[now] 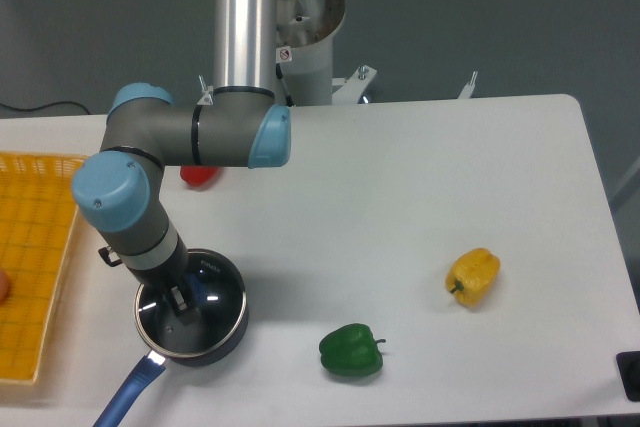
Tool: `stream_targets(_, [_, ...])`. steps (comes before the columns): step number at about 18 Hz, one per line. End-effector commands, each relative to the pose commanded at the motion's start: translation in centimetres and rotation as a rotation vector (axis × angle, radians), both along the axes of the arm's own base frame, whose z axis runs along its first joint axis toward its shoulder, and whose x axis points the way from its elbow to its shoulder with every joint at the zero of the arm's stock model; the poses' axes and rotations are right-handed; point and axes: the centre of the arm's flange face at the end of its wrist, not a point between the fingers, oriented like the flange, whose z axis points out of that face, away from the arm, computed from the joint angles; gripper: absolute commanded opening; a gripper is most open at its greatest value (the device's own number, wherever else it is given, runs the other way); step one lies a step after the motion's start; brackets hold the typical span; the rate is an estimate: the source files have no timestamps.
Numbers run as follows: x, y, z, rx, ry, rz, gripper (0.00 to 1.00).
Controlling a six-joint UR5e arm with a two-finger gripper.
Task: Open the lid
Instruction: 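Lift the glass lid up off the saucepan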
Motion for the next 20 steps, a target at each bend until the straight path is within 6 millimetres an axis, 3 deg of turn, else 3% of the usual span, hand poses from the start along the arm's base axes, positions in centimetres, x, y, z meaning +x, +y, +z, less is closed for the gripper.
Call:
stream_targets(7, [0.0,-0.1,0.6,0.005,0.004,0.0,0.6])
stream_targets(20, [0.1,-1.6,4.8,0.05,0.022,0.001,0.6])
